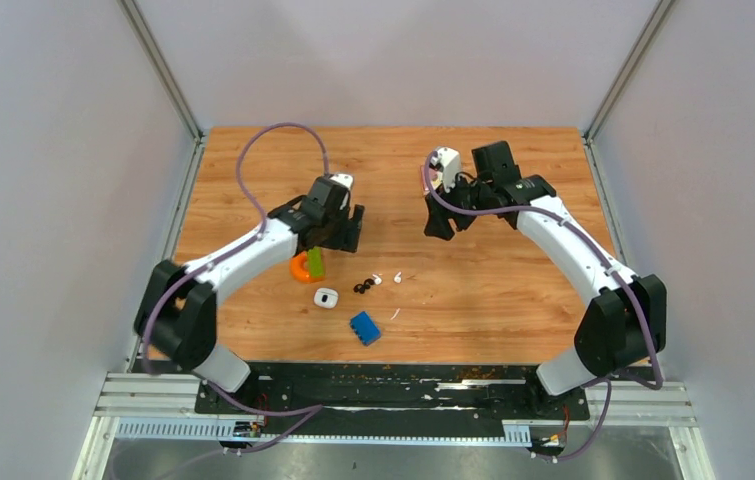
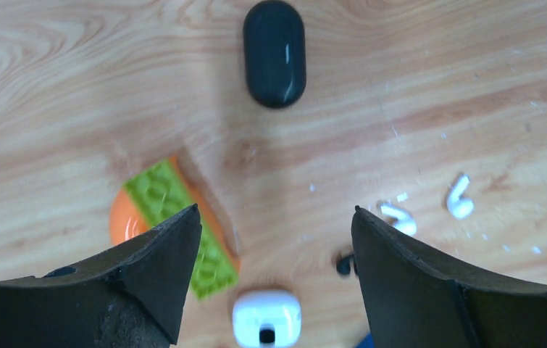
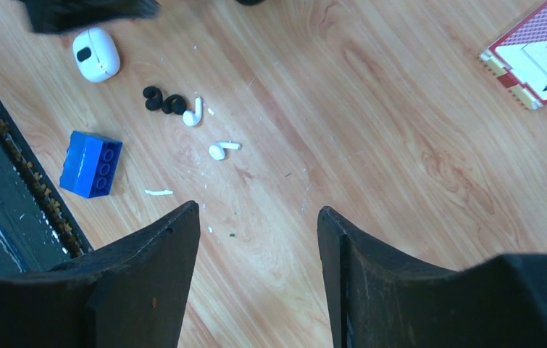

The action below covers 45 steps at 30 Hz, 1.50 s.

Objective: Insert the wireless bluetooth earbuds into the charging case
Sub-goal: Pick up the charging case at the center of the board.

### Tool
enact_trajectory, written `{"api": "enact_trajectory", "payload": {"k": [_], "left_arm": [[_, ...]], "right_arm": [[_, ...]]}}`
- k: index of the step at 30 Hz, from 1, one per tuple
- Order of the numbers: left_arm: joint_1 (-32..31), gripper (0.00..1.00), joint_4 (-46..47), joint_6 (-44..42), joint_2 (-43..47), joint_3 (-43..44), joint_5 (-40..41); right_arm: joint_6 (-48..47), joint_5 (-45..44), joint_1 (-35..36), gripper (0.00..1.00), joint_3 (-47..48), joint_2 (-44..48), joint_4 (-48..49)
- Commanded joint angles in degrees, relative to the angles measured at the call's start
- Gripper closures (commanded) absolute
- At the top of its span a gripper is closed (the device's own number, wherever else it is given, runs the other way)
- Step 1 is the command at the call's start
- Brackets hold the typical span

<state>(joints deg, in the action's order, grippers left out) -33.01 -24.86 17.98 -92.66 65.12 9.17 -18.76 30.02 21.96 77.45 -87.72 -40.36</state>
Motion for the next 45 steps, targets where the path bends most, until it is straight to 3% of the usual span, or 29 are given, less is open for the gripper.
{"api": "enact_trajectory", "payload": {"k": [1,8,12,17,22,32,38,45], "left_arm": [[0.0,0.16,-8.2,5.6,17.0,-5.8,1.6],[3.1,0.11,-9.4,8.1,42.4,-19.2,13.4],[4.0,0.09,-10.2,10.5,52.3,-22.6,24.0],[4.0,0.04,-12.8,8.5,54.2,-21.9,29.7],[4.0,0.08,-13.9,7.7,53.8,-19.2,20.9],[4.1,0.08,-16.7,11.0,57.6,-19.5,21.0],[4.0,0.09,-20.3,17.6,58.0,-17.2,29.4],[4.0,0.12,-14.5,10.4,50.6,-9.6,27.1]], "right_arm": [[-3.0,-0.1,2.2,0.40,-2.8,2.9,2.4],[-5.7,1.2,15.3,0.36,2.2,-6.4,0.8],[-4.5,-5.7,24.6,0.16,4.6,-12.0,4.8],[-4.1,-7.6,32.1,0.18,9.8,-20.1,7.4],[-3.0,-10.1,36.1,0.20,15.4,-26.7,7.0],[-1.2,-13.0,36.5,0.23,19.5,-33.7,7.7],[-2.8,-12.3,36.6,0.26,17.6,-34.1,10.6],[-4.3,-10.5,36.6,0.30,15.5,-34.6,13.1]]}}
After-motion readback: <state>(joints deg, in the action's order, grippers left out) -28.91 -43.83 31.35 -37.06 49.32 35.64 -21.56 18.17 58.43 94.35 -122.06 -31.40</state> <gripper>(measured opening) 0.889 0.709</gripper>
